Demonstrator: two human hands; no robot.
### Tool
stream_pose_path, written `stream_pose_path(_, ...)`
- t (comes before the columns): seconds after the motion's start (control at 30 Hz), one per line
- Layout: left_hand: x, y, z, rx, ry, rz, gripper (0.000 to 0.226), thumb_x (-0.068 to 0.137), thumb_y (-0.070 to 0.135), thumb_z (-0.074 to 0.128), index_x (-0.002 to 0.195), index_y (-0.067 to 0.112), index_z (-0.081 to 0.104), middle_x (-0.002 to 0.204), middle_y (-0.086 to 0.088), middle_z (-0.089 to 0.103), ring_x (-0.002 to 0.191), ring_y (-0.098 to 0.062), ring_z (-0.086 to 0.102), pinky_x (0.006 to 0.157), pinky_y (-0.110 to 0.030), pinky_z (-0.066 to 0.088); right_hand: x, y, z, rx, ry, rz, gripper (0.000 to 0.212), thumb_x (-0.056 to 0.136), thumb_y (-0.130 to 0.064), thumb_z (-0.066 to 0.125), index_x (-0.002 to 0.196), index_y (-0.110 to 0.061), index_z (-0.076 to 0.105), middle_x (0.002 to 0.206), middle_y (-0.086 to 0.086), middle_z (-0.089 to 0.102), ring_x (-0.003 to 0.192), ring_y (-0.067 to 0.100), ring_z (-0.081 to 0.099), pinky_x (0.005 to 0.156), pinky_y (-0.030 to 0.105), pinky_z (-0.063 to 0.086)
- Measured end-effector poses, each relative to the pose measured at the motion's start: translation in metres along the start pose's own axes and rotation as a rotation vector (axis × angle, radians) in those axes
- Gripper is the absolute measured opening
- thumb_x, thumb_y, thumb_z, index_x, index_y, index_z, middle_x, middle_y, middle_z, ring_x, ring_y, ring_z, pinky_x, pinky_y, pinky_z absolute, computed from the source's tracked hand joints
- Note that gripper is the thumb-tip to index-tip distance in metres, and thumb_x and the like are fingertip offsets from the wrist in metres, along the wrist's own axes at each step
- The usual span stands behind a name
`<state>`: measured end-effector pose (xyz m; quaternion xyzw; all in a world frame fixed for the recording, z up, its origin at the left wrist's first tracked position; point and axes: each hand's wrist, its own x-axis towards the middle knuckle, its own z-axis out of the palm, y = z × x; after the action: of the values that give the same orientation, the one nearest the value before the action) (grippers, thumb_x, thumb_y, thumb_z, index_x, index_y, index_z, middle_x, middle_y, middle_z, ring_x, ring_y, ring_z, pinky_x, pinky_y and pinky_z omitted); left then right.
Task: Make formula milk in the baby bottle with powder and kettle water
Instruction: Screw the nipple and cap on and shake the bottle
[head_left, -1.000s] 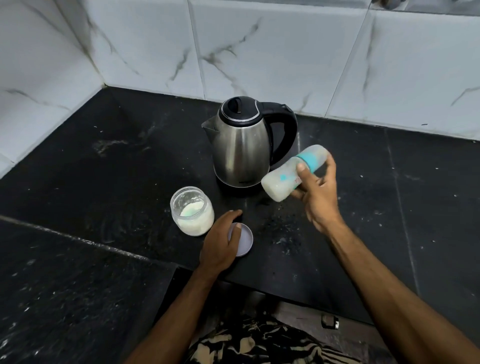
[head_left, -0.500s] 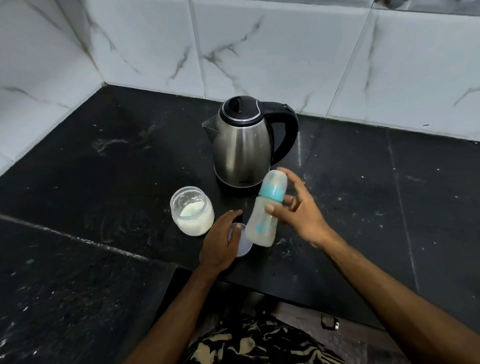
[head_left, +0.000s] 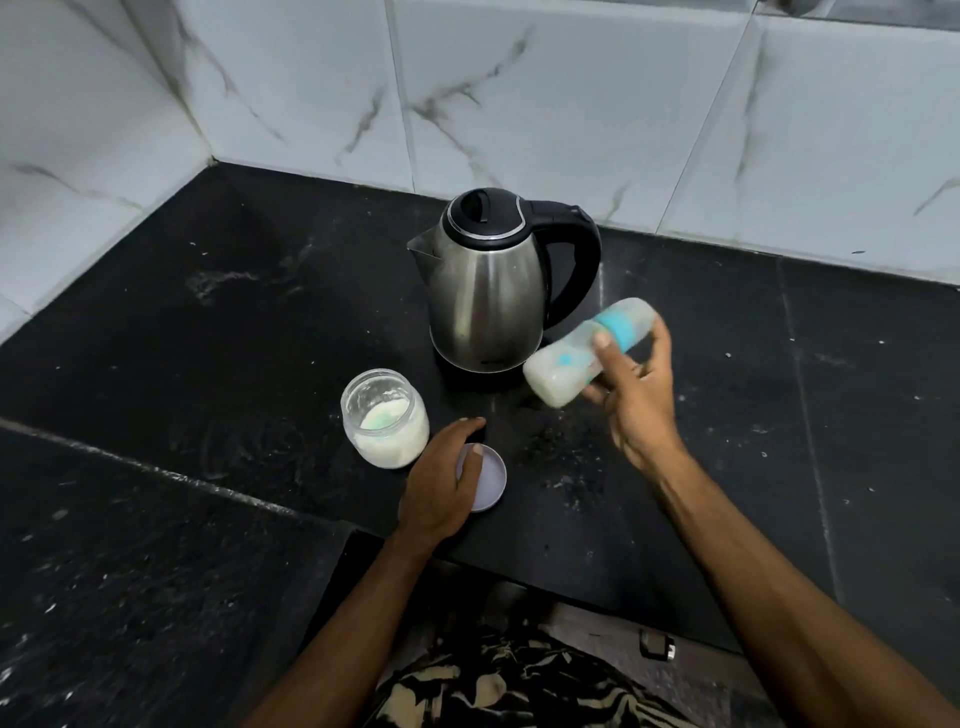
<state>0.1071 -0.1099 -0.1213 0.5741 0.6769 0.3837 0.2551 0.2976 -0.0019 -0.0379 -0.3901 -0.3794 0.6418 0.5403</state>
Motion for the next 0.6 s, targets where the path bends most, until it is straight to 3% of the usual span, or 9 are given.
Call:
stream_pose_path(0.07, 0.001, -0.001, 0.0, 0.002, 0.002, 0.0, 0.034, 0.099, 0.008, 0.053, 0.132, 0.009, 0.059, 0.136, -0.003, 0.06, 0.129, -0.018, 0.053, 0.112, -0.028, 0.036, -0.005, 0.004, 0.001, -0.012, -0.034, 0.036, 0.078, 0.078, -0.023, 0.076, 0.143, -0.032, 0.034, 0.103, 0.002, 0.075, 0.095, 0.024, 0.073, 0.069, 0.04, 0.061)
stream_pose_path(0.17, 0.002, -0.002, 0.0, -0.021, -0.02, 0.006, 0.034, 0.098, 0.007, 0.053, 0.132, 0.005, 0.058, 0.135, -0.006, 0.06, 0.127, -0.023, 0.055, 0.11, -0.04, 0.041, -0.027, 0.015, 0.003, -0.245, -0.319, 0.124, 0.072, 0.076, -0.02, 0.082, 0.132, -0.047, 0.045, 0.115, 0.018, 0.069, 0.097, 0.027, 0.073, 0.069, 0.035, 0.061)
stream_pose_path(0.2, 0.002, -0.002, 0.0, -0.026, -0.018, 0.006, 0.034, 0.098, 0.011, 0.052, 0.131, 0.005, 0.058, 0.135, -0.005, 0.06, 0.127, -0.023, 0.055, 0.11, -0.038, 0.041, -0.027, 0.015, 0.003, -0.271, -0.341, 0.105, 0.071, 0.076, -0.02, 0.082, 0.131, -0.047, 0.045, 0.114, 0.017, 0.069, 0.096, 0.026, 0.073, 0.069, 0.034, 0.061)
stream_pose_path(0.3, 0.0, -0.001, 0.0, -0.001, 0.003, 0.0, 0.035, 0.099, 0.017, 0.049, 0.131, 0.008, 0.059, 0.135, 0.002, 0.059, 0.128, -0.016, 0.053, 0.11, -0.021, 0.034, -0.009, 0.002, 0.006, -0.083, -0.074, 0.024, 0.069, 0.084, -0.018, 0.072, 0.142, -0.031, 0.037, 0.098, 0.001, 0.076, 0.09, 0.019, 0.073, 0.07, 0.04, 0.062)
stream_pose_path(0.37, 0.0, 0.0, 0.0, 0.005, -0.004, -0.008, 0.033, 0.1, 0.013, 0.05, 0.132, 0.01, 0.059, 0.136, 0.001, 0.06, 0.129, -0.016, 0.052, 0.11, -0.019, 0.032, -0.002, -0.004, 0.006, 0.027, -0.006, 0.001, 0.067, 0.09, -0.014, 0.067, 0.146, -0.026, 0.031, 0.094, -0.003, 0.076, 0.091, 0.018, 0.073, 0.074, 0.044, 0.062)
stream_pose_path(0.43, 0.001, -0.001, 0.0, 0.004, -0.004, -0.012, 0.035, 0.098, 0.017, 0.049, 0.131, 0.008, 0.059, 0.134, 0.002, 0.059, 0.128, -0.018, 0.053, 0.11, -0.019, 0.032, -0.011, 0.001, 0.006, -0.056, -0.12, 0.055, 0.075, 0.083, -0.017, 0.073, 0.145, -0.03, 0.033, 0.103, 0.006, 0.074, 0.094, 0.023, 0.073, 0.073, 0.045, 0.062)
stream_pose_path(0.53, 0.002, -0.001, -0.001, -0.02, -0.027, -0.01, 0.042, 0.094, 0.021, 0.046, 0.131, 0.006, 0.059, 0.135, -0.004, 0.06, 0.127, -0.023, 0.055, 0.111, -0.036, 0.04, -0.028, 0.009, 0.005, -0.303, -0.382, 0.112, 0.079, 0.077, -0.018, 0.084, 0.139, -0.039, 0.04, 0.114, 0.016, 0.069, 0.096, 0.023, 0.073, 0.07, 0.034, 0.06)
stream_pose_path(0.6, 0.001, 0.0, -0.001, -0.021, -0.023, -0.011, 0.042, 0.095, 0.023, 0.045, 0.131, 0.008, 0.059, 0.135, -0.005, 0.061, 0.128, -0.022, 0.054, 0.111, -0.037, 0.04, -0.019, 0.003, 0.005, -0.242, -0.26, 0.046, 0.077, 0.078, -0.018, 0.081, 0.141, -0.034, 0.038, 0.104, 0.005, 0.075, 0.091, 0.019, 0.074, 0.066, 0.035, 0.061)
